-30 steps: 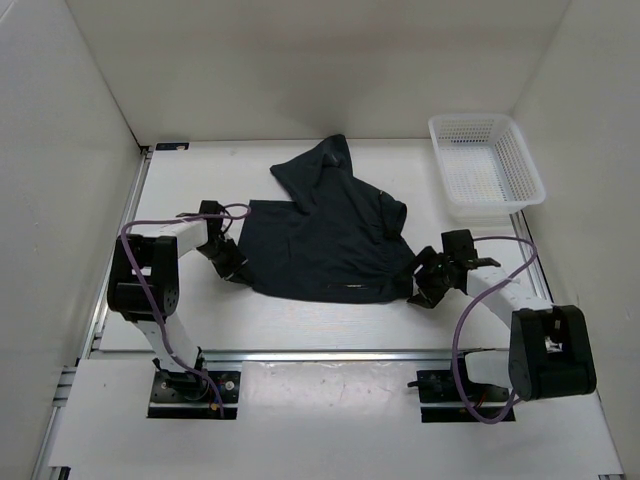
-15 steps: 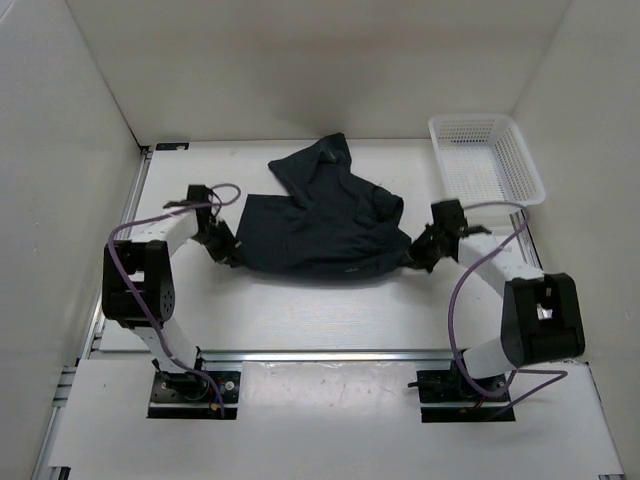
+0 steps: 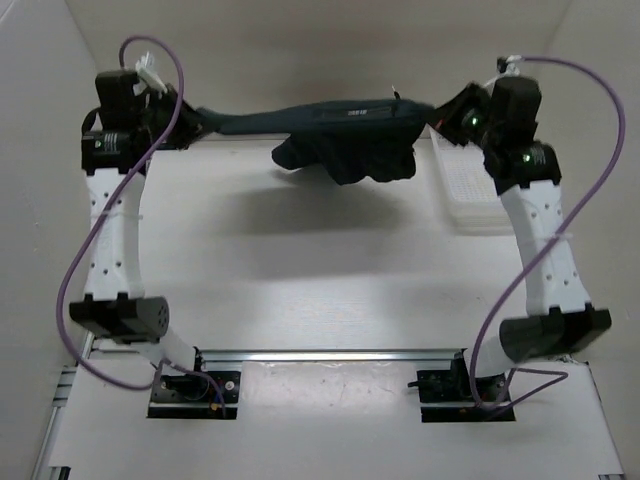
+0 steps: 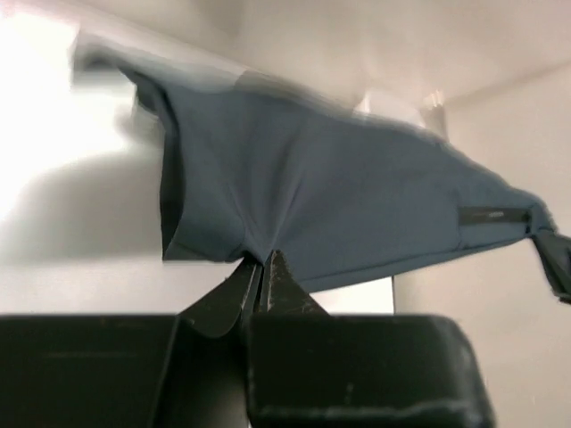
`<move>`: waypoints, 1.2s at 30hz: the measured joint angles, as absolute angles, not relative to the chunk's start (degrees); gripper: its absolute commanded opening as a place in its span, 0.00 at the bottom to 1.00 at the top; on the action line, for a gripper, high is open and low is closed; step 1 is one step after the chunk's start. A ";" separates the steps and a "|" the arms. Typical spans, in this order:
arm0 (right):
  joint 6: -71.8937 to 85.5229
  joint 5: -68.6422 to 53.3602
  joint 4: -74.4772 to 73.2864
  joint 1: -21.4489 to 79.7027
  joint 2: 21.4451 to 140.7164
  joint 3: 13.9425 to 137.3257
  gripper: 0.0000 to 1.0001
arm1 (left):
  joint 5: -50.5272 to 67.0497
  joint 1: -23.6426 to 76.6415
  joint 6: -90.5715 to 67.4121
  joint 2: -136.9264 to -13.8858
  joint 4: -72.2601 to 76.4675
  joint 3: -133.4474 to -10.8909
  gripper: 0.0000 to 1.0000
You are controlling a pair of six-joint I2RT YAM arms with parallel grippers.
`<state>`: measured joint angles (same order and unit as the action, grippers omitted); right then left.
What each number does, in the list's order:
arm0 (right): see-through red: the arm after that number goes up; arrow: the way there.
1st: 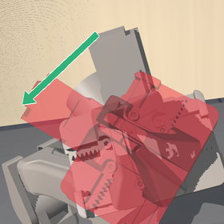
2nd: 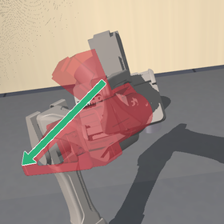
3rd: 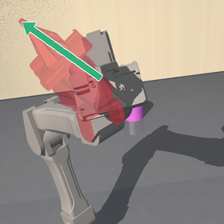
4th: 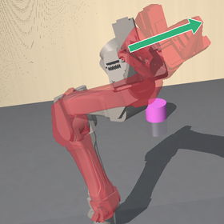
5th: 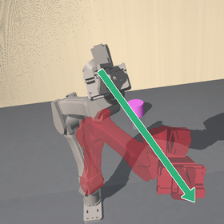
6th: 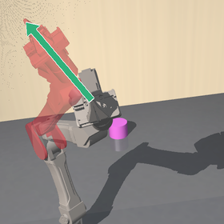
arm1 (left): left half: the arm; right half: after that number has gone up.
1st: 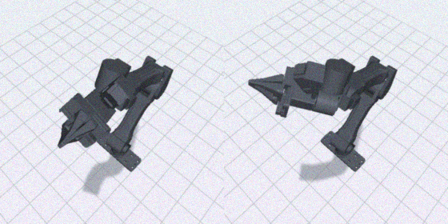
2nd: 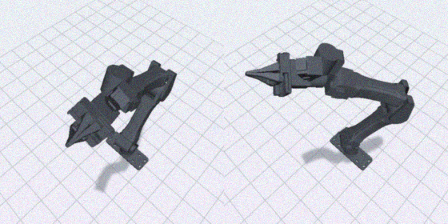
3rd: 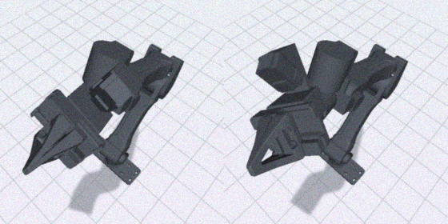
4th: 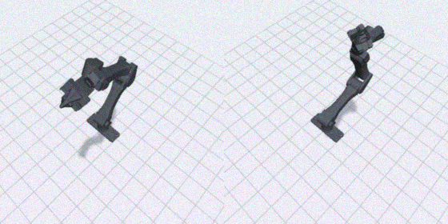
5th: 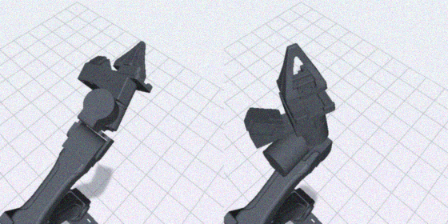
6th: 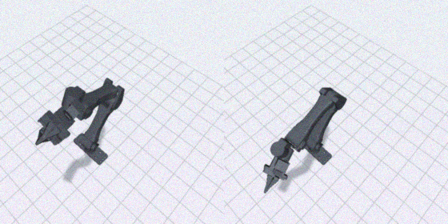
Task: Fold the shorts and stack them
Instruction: Flatten the shorts out
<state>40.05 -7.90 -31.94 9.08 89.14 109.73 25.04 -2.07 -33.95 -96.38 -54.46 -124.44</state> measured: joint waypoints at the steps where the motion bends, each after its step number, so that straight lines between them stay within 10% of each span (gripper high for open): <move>1: 39.53 -7.99 -31.35 9.41 85.97 105.75 0.00 | 24.99 -2.04 -33.61 -92.90 -54.13 -119.57 0.11; 7: 38.11 -6.28 -31.14 15.86 66.78 71.99 0.04 | 22.81 -2.00 -32.38 -75.11 -52.29 -82.00 0.13; 9: 38.70 -5.50 -31.68 20.16 61.45 59.02 0.27 | 21.37 -2.00 -31.81 -72.62 -52.47 -70.63 0.64; 12: 39.79 -4.95 -35.57 24.88 56.51 44.95 0.71 | 20.01 -2.87 -31.33 -72.55 -53.63 -58.89 0.86; 36: 56.01 -28.60 -25.76 8.58 63.35 22.11 0.89 | 13.87 -5.23 -34.85 -83.81 -49.21 -49.69 0.99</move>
<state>56.01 -28.60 -25.76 8.58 63.35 22.11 13.87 -5.23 -34.85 -83.81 -49.21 -49.69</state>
